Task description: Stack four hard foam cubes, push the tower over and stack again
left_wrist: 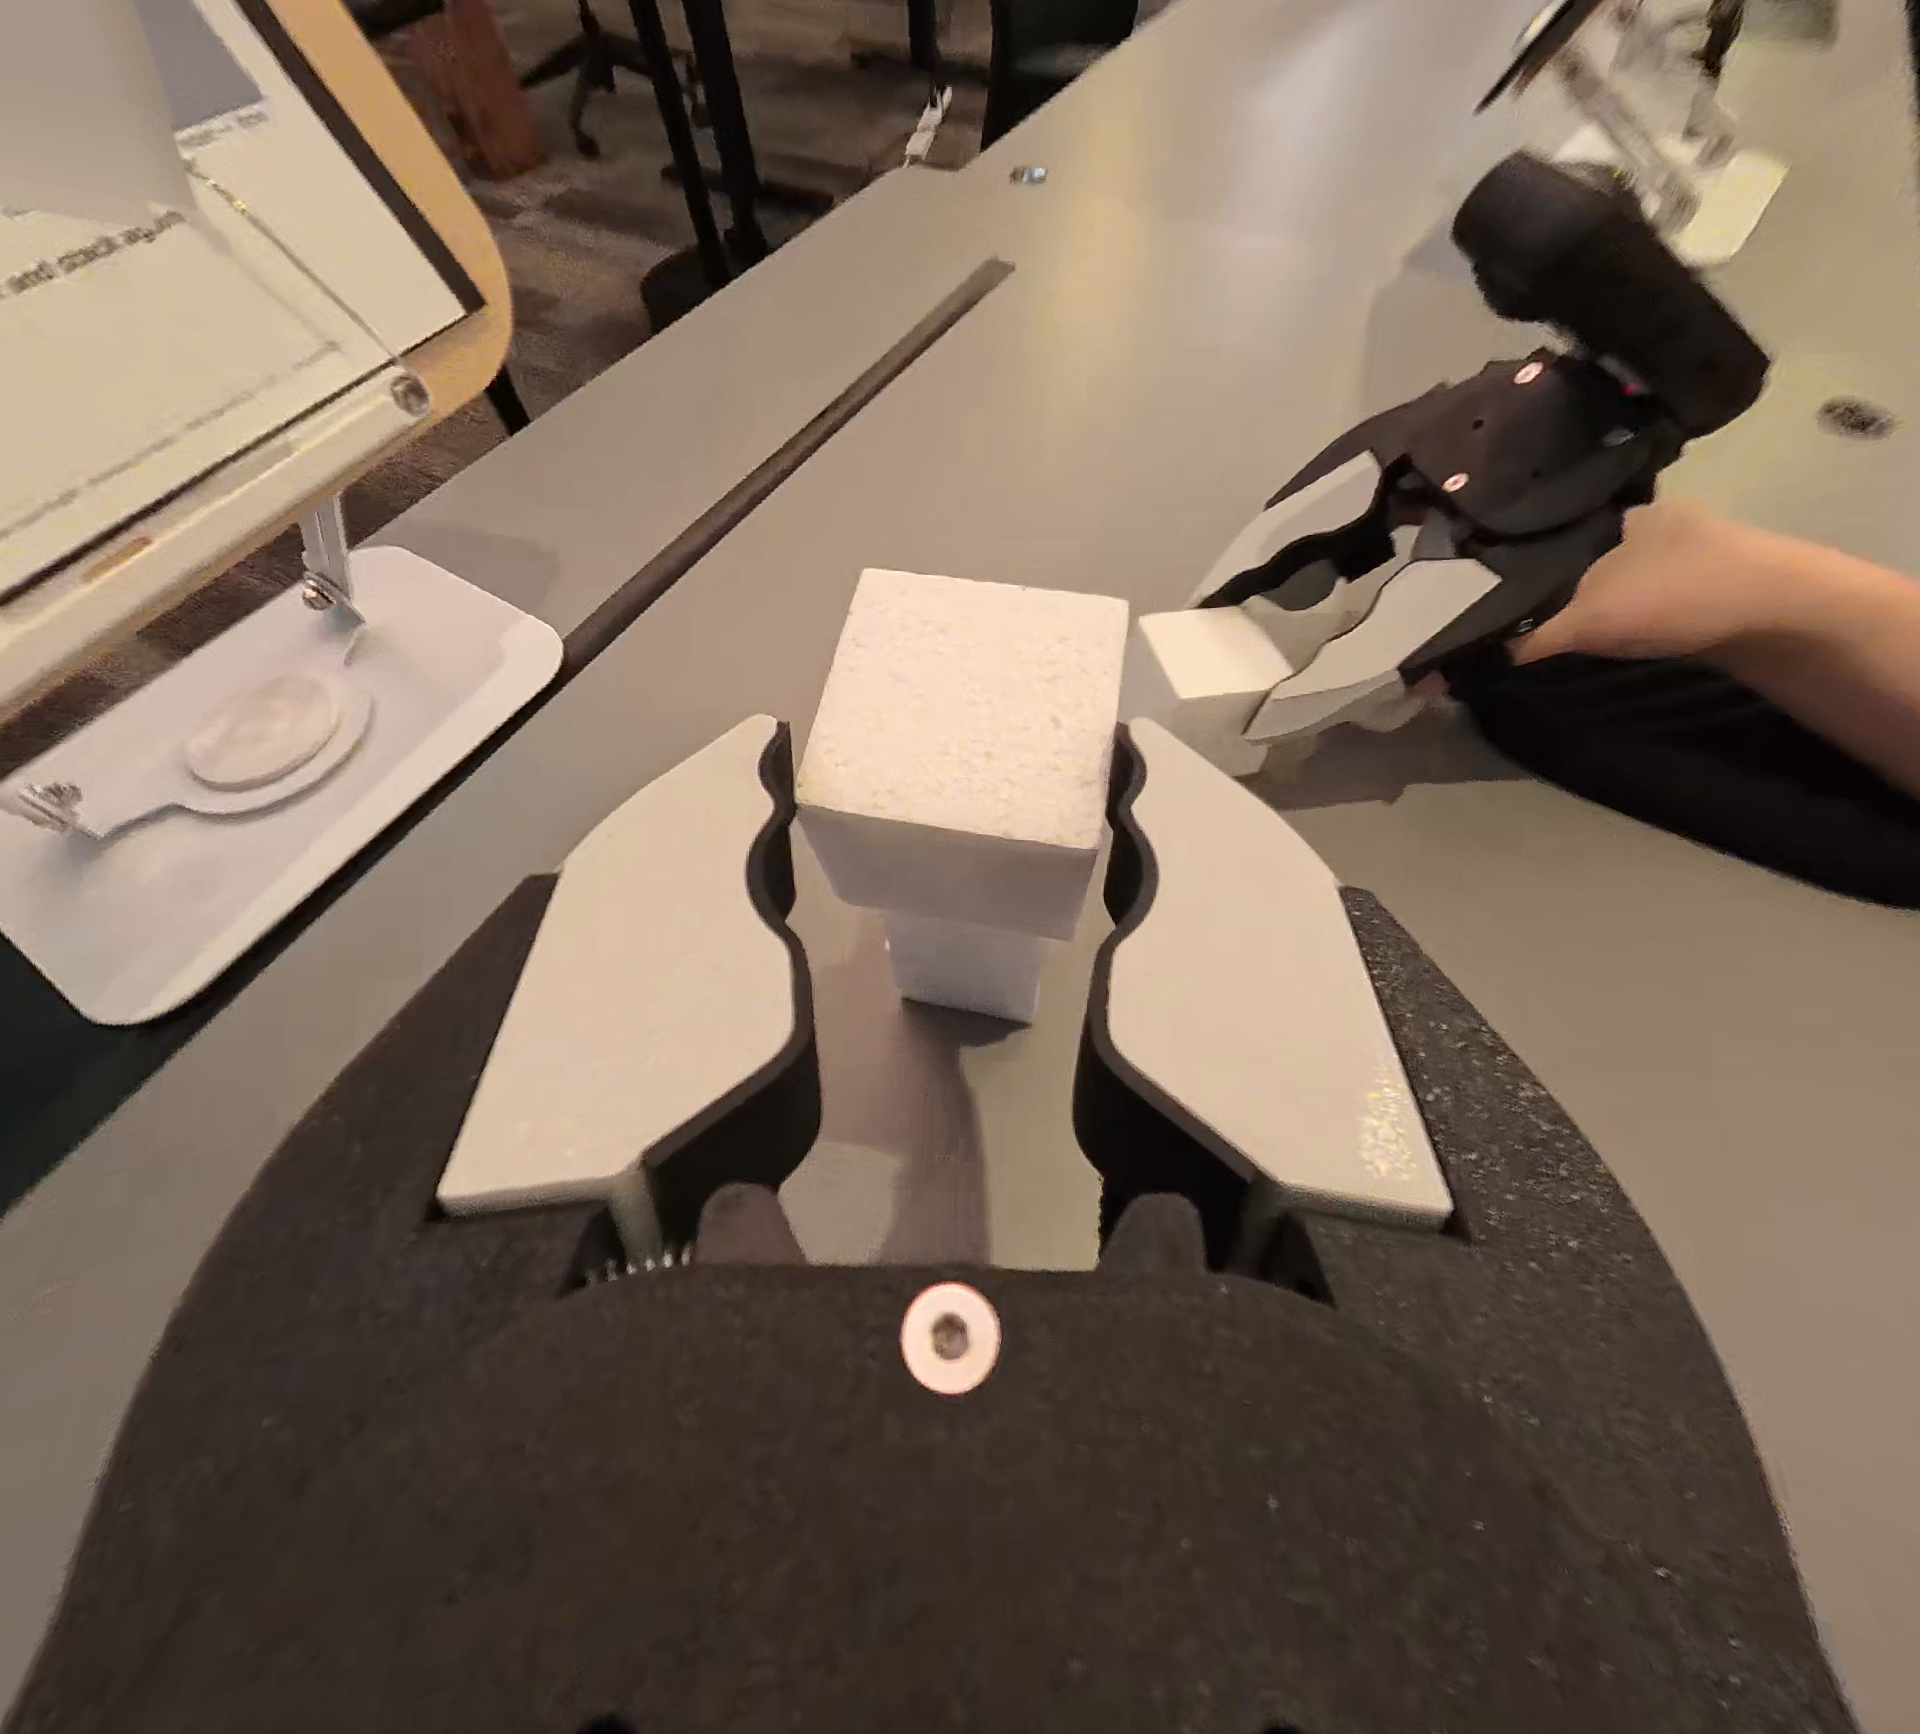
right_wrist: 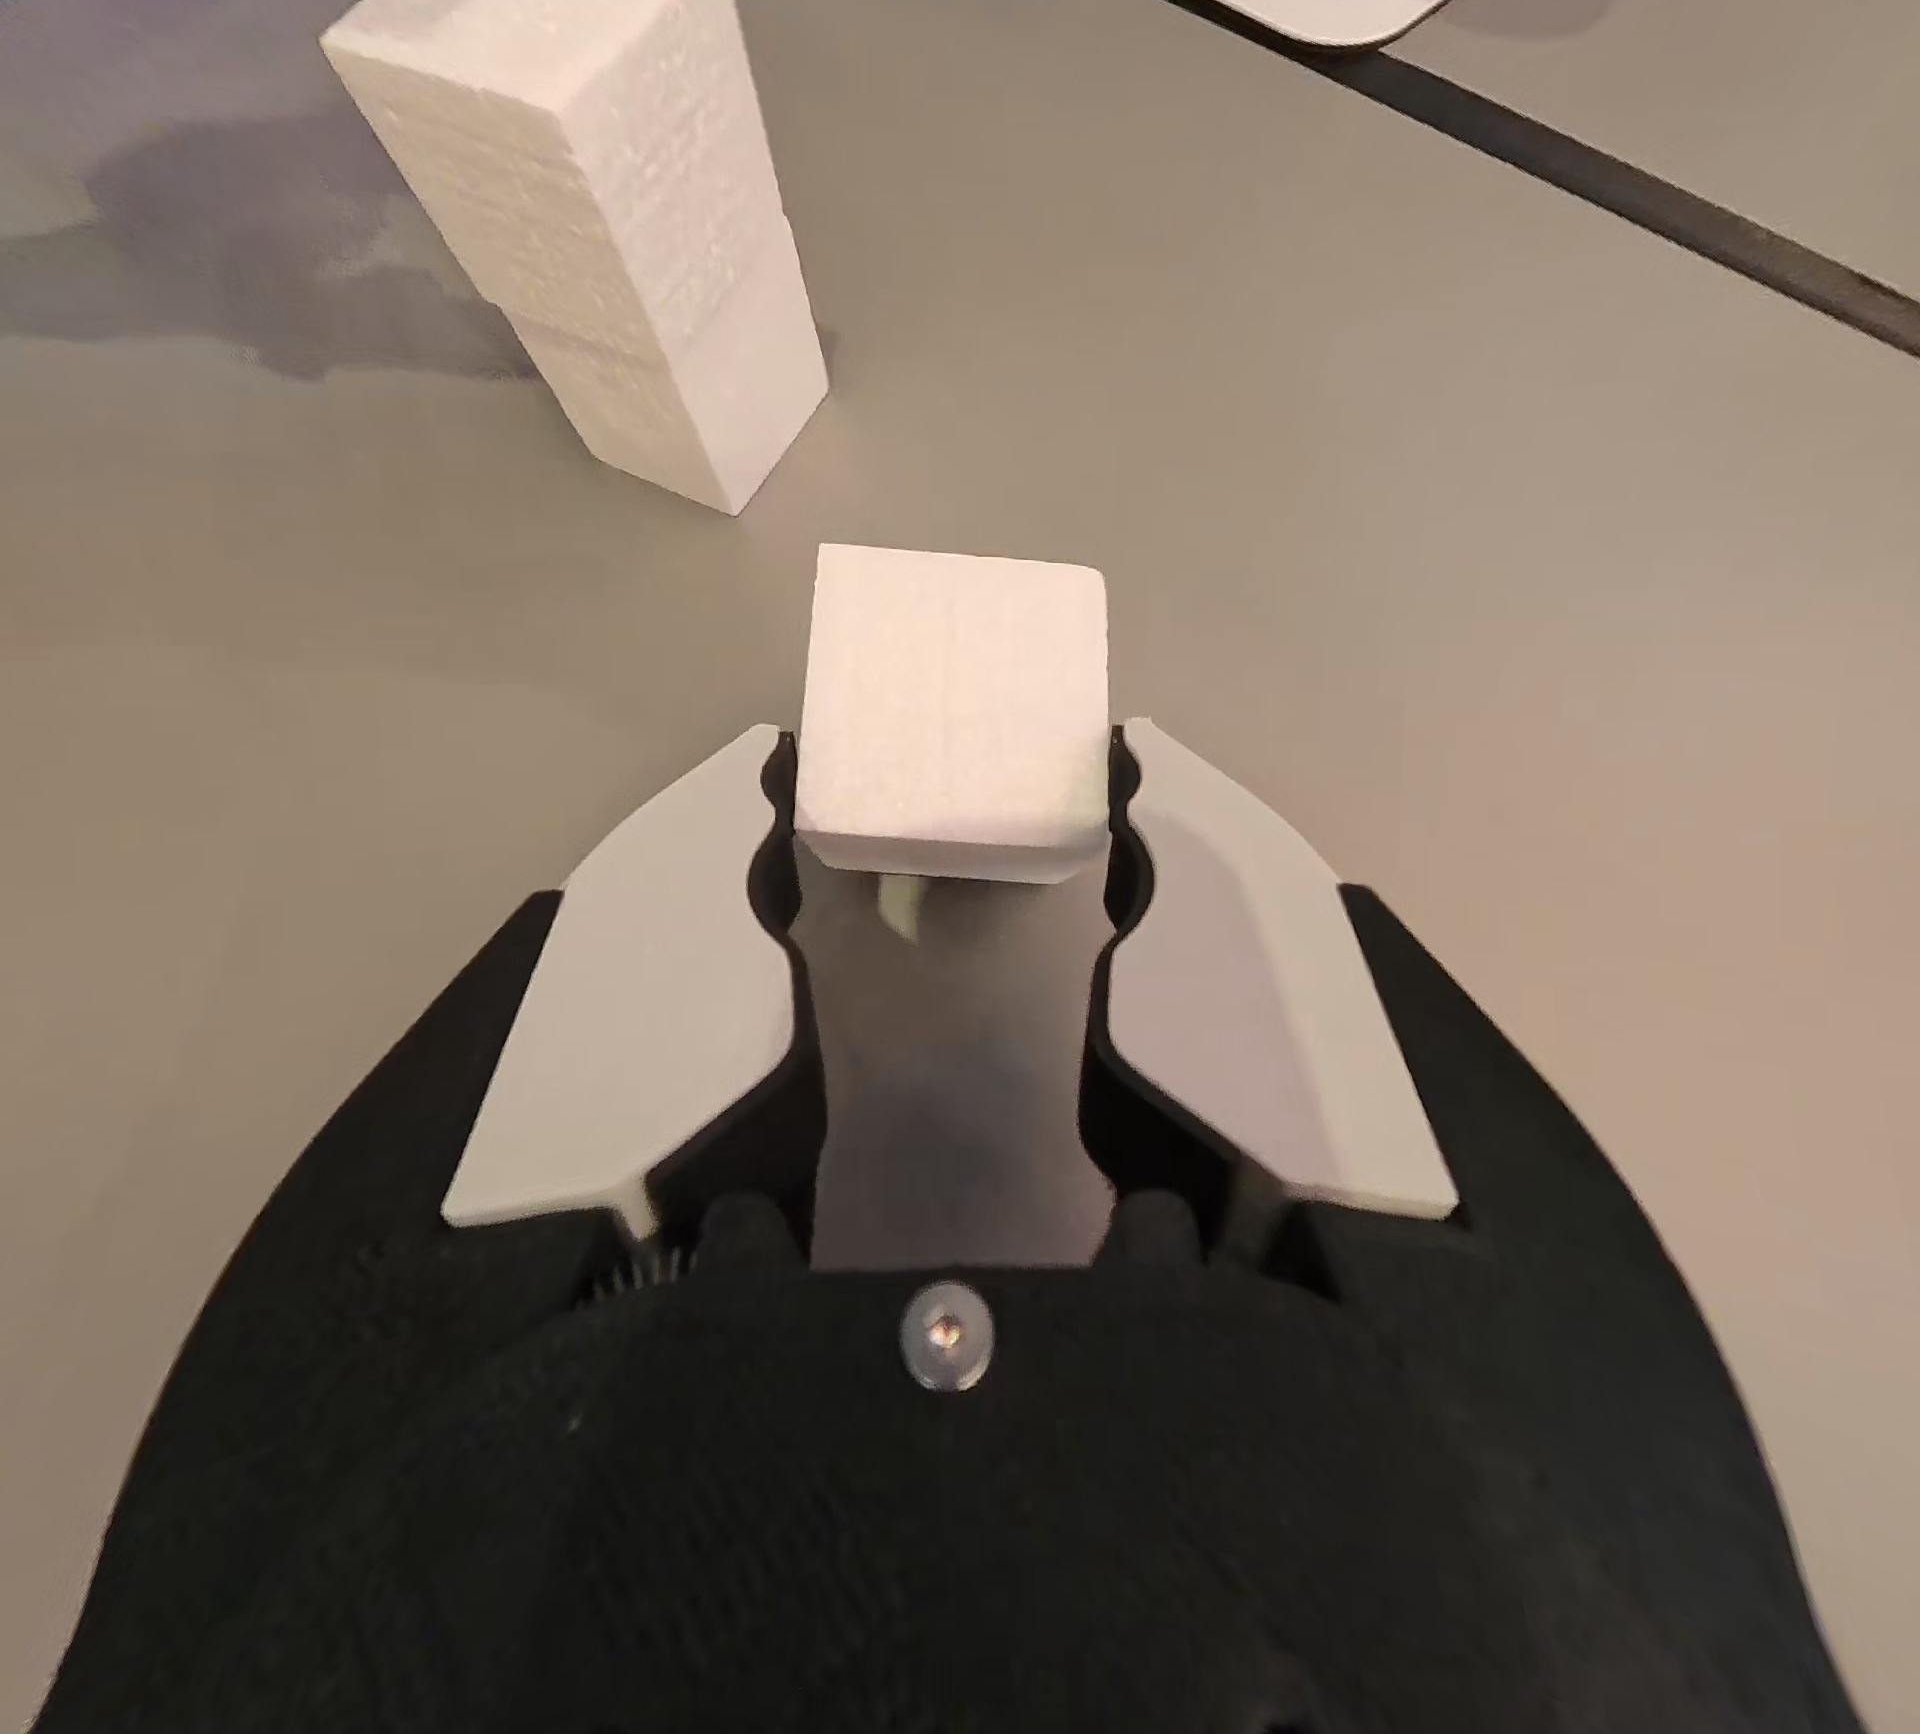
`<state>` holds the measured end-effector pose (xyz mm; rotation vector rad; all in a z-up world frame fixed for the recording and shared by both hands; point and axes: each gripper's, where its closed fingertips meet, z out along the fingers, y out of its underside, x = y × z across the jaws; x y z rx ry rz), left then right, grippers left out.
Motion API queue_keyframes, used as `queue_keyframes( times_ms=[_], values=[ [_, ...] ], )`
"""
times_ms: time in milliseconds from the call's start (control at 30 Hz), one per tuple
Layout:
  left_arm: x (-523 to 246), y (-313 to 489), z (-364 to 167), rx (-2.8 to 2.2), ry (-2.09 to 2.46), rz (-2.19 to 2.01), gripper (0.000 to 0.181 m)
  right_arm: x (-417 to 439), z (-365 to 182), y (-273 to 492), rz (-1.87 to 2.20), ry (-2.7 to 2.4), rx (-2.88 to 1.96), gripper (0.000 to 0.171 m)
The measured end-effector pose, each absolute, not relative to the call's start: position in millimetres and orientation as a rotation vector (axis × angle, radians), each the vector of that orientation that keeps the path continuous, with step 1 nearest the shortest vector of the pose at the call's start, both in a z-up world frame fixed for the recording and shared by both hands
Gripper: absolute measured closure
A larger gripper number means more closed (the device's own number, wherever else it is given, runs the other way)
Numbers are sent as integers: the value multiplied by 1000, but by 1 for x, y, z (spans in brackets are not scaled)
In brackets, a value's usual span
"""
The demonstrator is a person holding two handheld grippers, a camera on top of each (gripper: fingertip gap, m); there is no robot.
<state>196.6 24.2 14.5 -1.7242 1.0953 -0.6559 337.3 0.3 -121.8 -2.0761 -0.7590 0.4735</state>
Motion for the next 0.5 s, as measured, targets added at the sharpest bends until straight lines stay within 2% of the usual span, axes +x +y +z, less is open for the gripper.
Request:
queue_keyframes(
  times_ms=[500],
  values=[
    [220, 33, -18, -1766, 1166, -618, 123, 339, -102, 1, 509, -719, -2000, 113]
  ],
)
